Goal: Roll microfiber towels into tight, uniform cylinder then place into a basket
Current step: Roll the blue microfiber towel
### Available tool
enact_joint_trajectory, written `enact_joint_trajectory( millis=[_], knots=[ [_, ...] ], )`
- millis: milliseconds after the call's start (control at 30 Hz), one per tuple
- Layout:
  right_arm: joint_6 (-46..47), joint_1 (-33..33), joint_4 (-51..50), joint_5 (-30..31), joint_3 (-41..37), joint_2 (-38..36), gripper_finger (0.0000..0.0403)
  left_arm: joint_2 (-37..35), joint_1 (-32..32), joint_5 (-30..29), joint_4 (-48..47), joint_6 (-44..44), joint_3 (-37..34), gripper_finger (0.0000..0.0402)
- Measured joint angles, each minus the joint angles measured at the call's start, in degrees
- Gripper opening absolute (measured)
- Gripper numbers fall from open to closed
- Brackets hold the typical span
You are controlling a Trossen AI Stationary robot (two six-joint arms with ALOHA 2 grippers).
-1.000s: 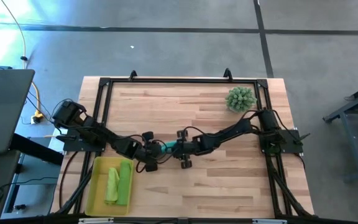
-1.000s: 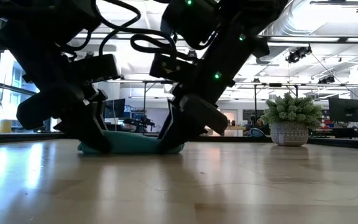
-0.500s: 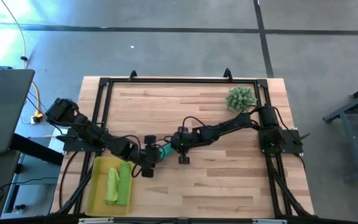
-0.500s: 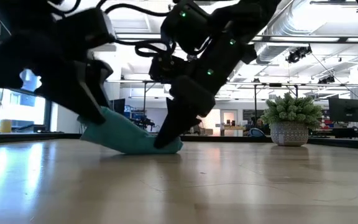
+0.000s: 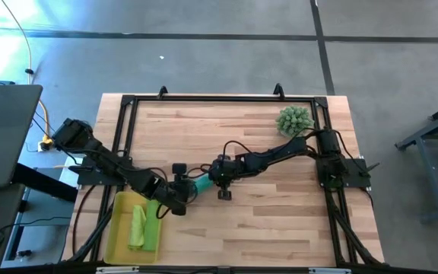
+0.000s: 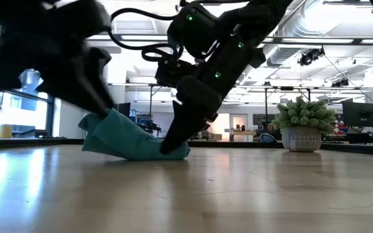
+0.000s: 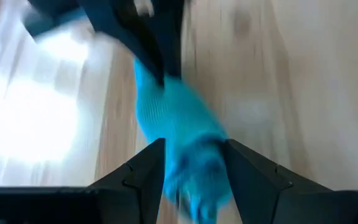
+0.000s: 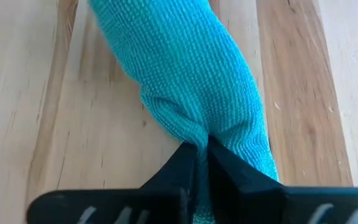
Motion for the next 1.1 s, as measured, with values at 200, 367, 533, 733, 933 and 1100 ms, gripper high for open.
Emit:
enact_joint_trajectory(
  millis=[200,367,533,733,933,1100],
  knots=[
    [-0.15,0.00,0.07,-0.08,0.00,0.00,0.0014,0.96,0.05,0.88,12.82,4.37,0.11,0.0155],
    [0.37,0.00,0.05,-0.19,-0.02,0.00,0.0014,4.51,3.09,1.38,16.49,7.00,0.11,0.0155],
    [0.32,0.00,0.07,-0.25,-0.02,0.00,0.0020,8.84,5.71,1.55,16.66,5.61,0.09,0.0155],
    [0.90,0.04,0.13,-0.34,-0.02,0.00,0.0047,14.09,8.15,1.56,16.71,2.56,0.15,0.0155],
    [0.88,0.04,0.06,-0.80,-0.02,-0.01,0.0062,16.27,9.14,4.67,16.88,-0.78,0.31,0.0150],
    [-0.22,0.09,-2.61,-1.50,-0.11,-2.18,0.0095,16.50,9.14,5.81,14.96,-4.91,0.54,0.0131]
  ],
)
